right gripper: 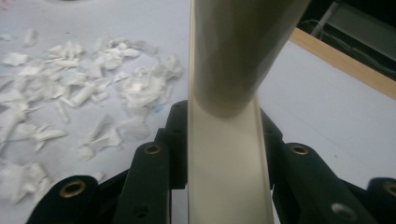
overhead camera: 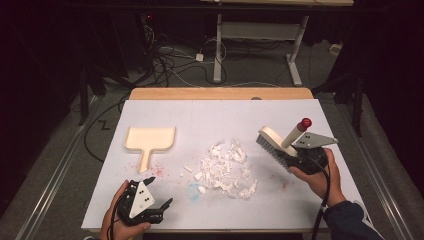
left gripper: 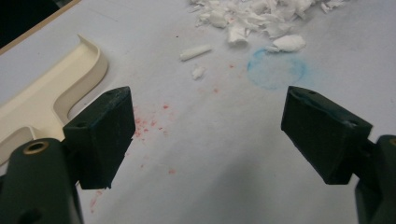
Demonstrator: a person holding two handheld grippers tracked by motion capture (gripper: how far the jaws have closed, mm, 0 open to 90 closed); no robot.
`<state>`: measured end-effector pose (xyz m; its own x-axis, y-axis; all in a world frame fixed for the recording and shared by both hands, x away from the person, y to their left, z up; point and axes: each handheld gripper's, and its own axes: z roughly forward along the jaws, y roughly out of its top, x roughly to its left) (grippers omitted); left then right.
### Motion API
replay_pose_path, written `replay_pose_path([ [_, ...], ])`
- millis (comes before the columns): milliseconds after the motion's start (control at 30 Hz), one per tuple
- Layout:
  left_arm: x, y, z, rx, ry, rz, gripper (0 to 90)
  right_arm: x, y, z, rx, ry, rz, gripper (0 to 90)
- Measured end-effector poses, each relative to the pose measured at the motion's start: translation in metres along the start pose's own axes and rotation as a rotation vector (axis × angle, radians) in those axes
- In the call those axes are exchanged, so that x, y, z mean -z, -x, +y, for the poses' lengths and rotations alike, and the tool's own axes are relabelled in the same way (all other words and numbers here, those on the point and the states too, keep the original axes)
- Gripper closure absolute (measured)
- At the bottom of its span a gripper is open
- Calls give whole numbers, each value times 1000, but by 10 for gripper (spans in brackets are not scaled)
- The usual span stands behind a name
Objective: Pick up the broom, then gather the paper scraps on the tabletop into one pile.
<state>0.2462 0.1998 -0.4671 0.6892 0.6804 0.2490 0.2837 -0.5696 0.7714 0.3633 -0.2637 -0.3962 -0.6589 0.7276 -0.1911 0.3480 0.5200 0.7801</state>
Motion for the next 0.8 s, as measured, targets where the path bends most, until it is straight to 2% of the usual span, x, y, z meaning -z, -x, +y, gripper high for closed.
replay_pose_path([
  [133, -2, -1, -1, 8, -4, 3, 168, -13, 3, 2, -10, -2, -17, 676],
  [167, -2, -1, -1, 8, -4, 2, 168, -25, 5, 5, -12, -7, -16, 677],
  [200, -2, -2, -1, 6, -6, 0, 168, -25, 5, 5, -12, -7, -16, 677],
  [267, -3, -2, -1, 4, -11, 0, 167, -45, 5, 11, -10, -22, -22, 677],
  [300, -3, -2, -1, 8, -11, -3, 167, -45, 5, 11, -10, -22, -22, 677],
  [333, -3, -2, -1, 11, -12, -4, 167, -60, 1, 16, 27, -45, -48, 677],
  [367, -2, -2, -2, 9, -13, -3, 168, -60, 1, 16, 27, -45, -48, 677],
  [400, -2, -2, -2, 8, -12, -3, 167, -73, -4, 22, 59, -69, -63, 677],
  [533, -3, -1, 0, 6, -9, -6, 167, -90, -11, 31, 105, -93, -88, 677],
  [567, -3, -1, 0, 1, -8, -8, 167, -99, -17, 36, 120, -96, -81, 677],
  [600, -3, 0, 0, -2, -10, -12, 167, -99, -17, 36, 120, -96, -81, 677],
  [633, -3, 1, 0, -4, -14, -15, 167, -106, -24, 39, 139, -97, -71, 677],
  [700, -4, 2, -2, -4, -22, -24, 167, -113, -32, 42, 174, -95, -58, 677],
  [767, -3, 2, -3, -4, -23, -29, 167, -115, -37, 43, 181, -90, -40, 677],
  [800, -3, 2, -3, -4, -22, -31, 167, -119, -44, 45, 213, -89, -24, 676],
])
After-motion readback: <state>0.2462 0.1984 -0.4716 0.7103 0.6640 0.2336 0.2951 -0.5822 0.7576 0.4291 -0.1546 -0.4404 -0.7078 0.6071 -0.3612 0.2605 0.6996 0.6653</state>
